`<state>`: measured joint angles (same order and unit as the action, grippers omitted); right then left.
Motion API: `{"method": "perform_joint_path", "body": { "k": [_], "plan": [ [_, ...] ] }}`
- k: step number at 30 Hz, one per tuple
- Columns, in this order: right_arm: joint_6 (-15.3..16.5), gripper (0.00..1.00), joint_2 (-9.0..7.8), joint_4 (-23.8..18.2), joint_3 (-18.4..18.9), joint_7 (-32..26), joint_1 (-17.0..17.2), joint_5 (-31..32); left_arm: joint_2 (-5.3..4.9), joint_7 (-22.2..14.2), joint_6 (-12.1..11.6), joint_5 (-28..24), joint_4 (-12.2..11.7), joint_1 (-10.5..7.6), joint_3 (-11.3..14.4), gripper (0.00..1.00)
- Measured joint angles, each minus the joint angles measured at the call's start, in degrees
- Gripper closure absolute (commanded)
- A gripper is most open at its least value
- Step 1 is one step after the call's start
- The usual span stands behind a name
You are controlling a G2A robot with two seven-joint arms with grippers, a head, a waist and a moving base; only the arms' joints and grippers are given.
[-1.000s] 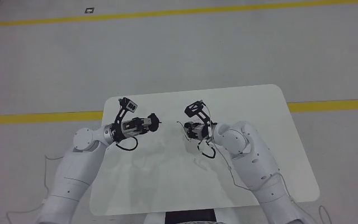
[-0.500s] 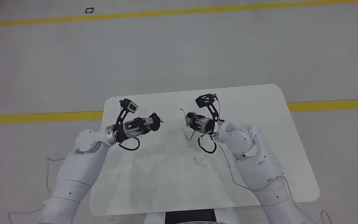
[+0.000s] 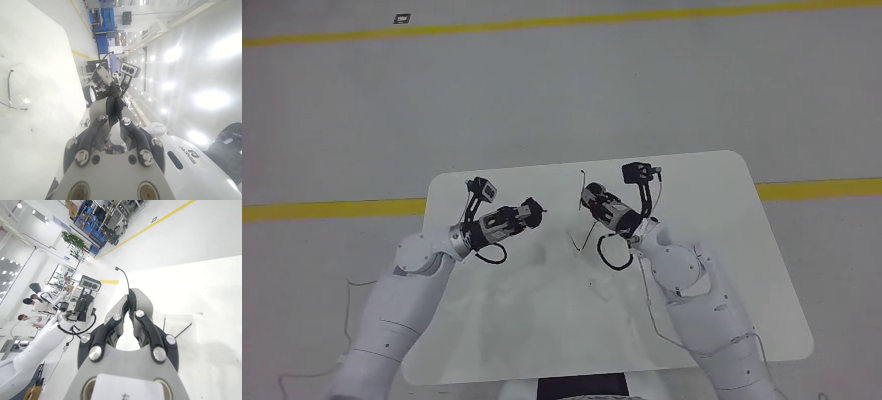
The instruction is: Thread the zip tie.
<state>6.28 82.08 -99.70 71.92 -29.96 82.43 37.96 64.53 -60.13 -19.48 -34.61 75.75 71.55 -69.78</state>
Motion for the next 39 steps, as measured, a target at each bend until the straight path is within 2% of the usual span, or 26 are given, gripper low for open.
{"method": "perform_joint_path", "body": {
  "k": [2, 4, 13, 18, 25, 32, 39],
  "plan": [
    [1.0, 1.0, -0.03, 0.0, -0.1, -0.2, 0.0, -0.4, 0.58, -0.6, 0.0, -0.5, -0.2, 0.01, -0.2, 1.0],
    [0.6, 1.0, -0.03, 0.0, -0.1, -0.2, 0.0, -0.3, 0.94, -0.9, 0.0, -1.3, 0.0, -0.01, -0.8, 1.0],
    [0.5, 1.0, 0.0, 0.1, -0.3, 0.5, 0.2, -0.6, 0.94, -0.5, 0.1, -1.1, 0.1, 0.07, -0.7, 1.0],
    [0.1, 1.0, 0.13, -0.2, -2.5, 6.3, 0.8, 1.2, 1.26, 5.6, 0.0, 1.5, -0.8, 0.3, 0.9, 1.0],
    [-0.7, 1.0, 0.45, -0.1, -5.5, 14.8, 1.1, 3.9, 2.55, 12.4, 0.0, 4.4, -2.6, -1.07, 3.8, 1.0],
    [-2.9, 1.0, 0.66, 1.0, -6.6, 20.4, 1.0, 5.3, 4.1, 14.3, 0.0, 4.3, -4.5, -2.95, 5.6, 1.0],
    [-3.2, 1.0, 0.67, 1.0, -6.7, 20.8, 1.0, 5.5, 4.22, 14.6, 0.0, 4.6, -4.6, -3.09, 5.6, 1.0]
  ]
}}
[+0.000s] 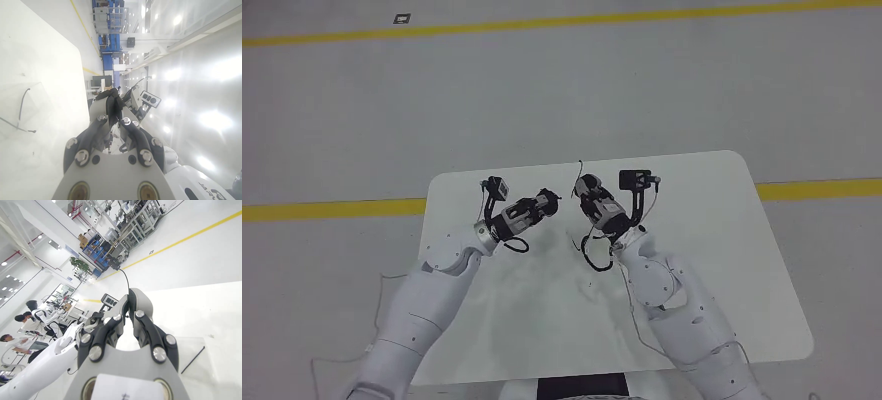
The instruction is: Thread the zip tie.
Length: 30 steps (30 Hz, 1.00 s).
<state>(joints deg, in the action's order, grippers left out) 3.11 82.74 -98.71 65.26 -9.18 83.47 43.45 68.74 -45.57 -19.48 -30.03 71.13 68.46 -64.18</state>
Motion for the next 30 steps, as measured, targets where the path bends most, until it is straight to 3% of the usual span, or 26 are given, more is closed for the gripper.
{"method": "perform_joint_path", "body": {
  "k": [12, 30],
  "plan": [
    [-1.7, 1.0, 0.39, 1.5, -3.2, 2.8, -1.4, 2.3, 0.0, 0.0, 0.0, 0.0, 0.0, 0.0, 0.0, 1.0],
    [-3.0, 1.0, 0.58, 2.9, -4.6, 3.6, -2.6, 2.8, 0.0, 0.0, 0.0, 0.0, 0.0, 0.0, 0.0, 1.0]
  ]
}}
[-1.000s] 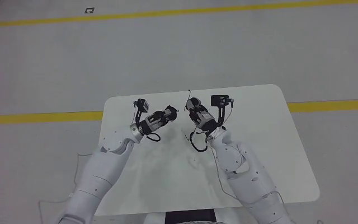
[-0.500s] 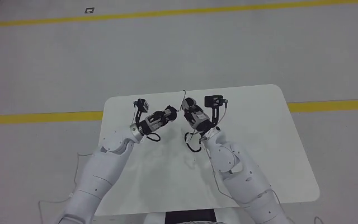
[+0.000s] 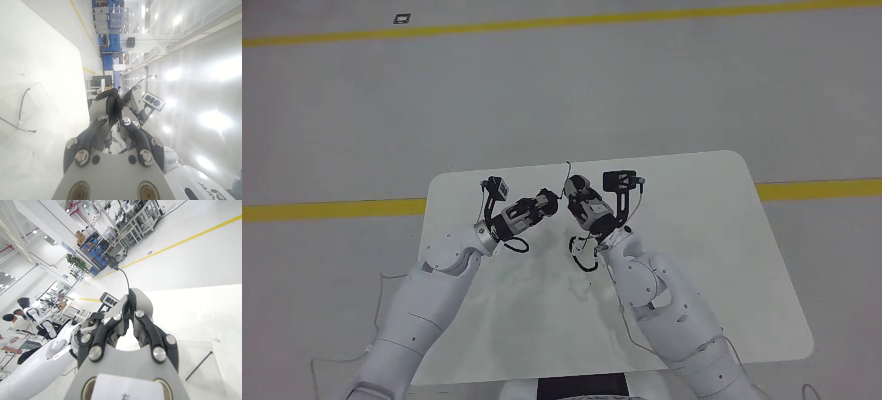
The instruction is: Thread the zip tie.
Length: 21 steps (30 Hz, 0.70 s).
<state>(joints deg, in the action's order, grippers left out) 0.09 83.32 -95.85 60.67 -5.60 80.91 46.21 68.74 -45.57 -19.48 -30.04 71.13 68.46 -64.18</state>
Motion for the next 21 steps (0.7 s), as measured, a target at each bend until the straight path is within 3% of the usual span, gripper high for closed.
{"method": "perform_joint_path", "body": {
  "k": [21],
  "plan": [
    [-0.5, 1.0, -0.01, 0.5, -0.2, -0.2, -0.4, -0.2, 0.0, 0.0, 0.0, 0.0, 0.0, 0.0, 0.0, 1.0]
  ]
}}
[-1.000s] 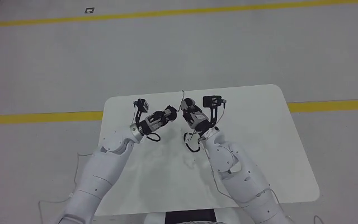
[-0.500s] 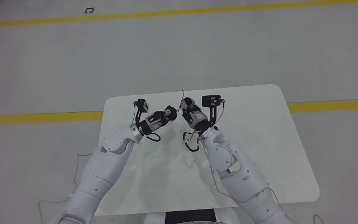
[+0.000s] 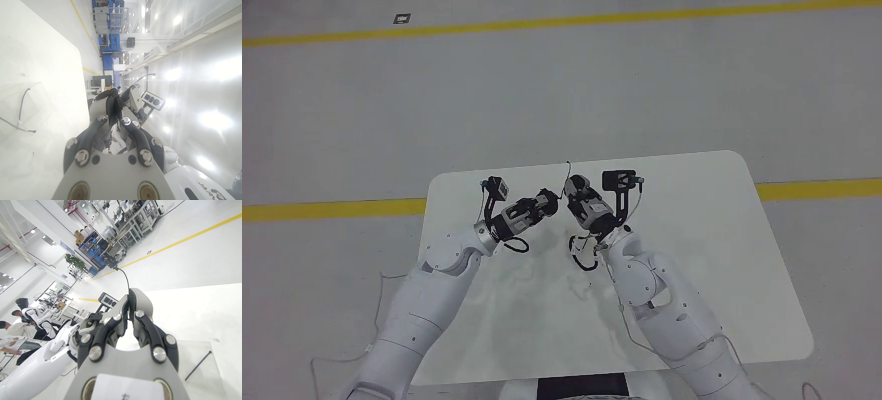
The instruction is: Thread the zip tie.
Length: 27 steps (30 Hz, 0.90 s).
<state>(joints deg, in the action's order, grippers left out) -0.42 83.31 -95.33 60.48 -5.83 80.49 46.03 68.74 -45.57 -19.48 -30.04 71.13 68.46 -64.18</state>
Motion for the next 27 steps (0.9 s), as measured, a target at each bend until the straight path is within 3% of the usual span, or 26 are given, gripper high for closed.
{"method": "perform_joint_path", "body": {
  "k": [27],
  "plan": [
    [-0.2, 1.0, 0.02, 0.3, -0.5, 0.3, -0.2, 0.2, 0.0, 0.0, 0.0, 0.0, 0.0, 0.0, 0.0, 1.0]
  ]
}}
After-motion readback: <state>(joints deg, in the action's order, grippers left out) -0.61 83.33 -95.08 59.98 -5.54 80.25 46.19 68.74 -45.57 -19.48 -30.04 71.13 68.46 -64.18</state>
